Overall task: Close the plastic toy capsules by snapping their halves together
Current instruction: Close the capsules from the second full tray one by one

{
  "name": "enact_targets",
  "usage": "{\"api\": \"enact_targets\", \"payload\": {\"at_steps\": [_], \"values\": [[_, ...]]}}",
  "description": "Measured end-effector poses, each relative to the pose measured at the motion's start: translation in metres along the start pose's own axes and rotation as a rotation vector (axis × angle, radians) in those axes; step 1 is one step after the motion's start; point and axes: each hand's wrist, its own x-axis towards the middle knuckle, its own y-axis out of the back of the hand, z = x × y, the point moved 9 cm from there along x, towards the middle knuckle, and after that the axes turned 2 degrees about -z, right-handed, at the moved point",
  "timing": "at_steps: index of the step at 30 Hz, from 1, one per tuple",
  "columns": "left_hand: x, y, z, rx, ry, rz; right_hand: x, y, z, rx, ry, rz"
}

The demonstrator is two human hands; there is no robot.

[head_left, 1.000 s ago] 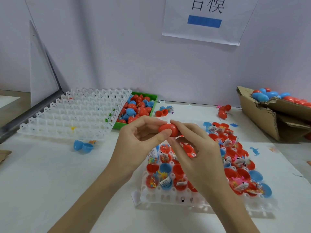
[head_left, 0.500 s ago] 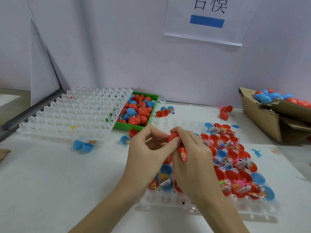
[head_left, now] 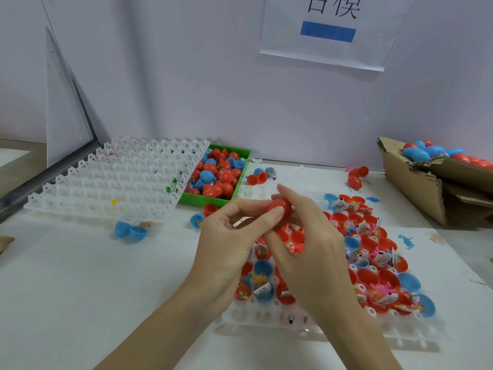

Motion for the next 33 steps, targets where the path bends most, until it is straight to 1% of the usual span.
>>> {"api": "enact_targets", "payload": {"at_steps": [3, 5, 8, 14, 16, 18, 20, 23, 27, 33], "values": [[0.0, -0.004, -0.003, -0.092, 0.053, -0.039, -0.001, 0.003, -0.001, 0.0, 0.019, 0.04], [0.0, -0.006, -0.005, -0.125, 0.079, -0.06, -0.001, 0.003, 0.001, 0.0, 0.016, 0.039], [0.001, -0.005, -0.005, -0.113, 0.085, -0.05, -0.002, 0.001, 0.002, 0.0, 0.01, -0.003], [0.0, -0.004, -0.011, -0.059, 0.106, -0.04, -0.004, -0.003, 0.004, -0.025, -0.016, -0.033], [0.001, -0.004, -0.005, 0.037, 0.058, -0.052, -0.004, -0.004, 0.006, -0.038, -0.028, -0.02], [0.002, -0.002, 0.004, 0.236, -0.036, -0.043, -0.003, -0.004, 0.009, -0.073, -0.05, -0.014], [0.002, -0.002, 0.008, 0.346, -0.102, -0.019, -0.003, -0.008, 0.011, -0.104, -0.062, -0.035], [0.0, -0.001, 0.011, 0.359, -0.144, 0.0, -0.005, -0.011, 0.01, -0.118, -0.07, -0.068], [-0.002, 0.0, 0.019, 0.419, -0.23, 0.026, -0.005, -0.007, 0.006, -0.128, -0.049, -0.003], [-0.01, -0.001, 0.021, 0.494, -0.314, 0.102, -0.005, -0.007, 0.003, -0.084, -0.04, 0.021]]}}
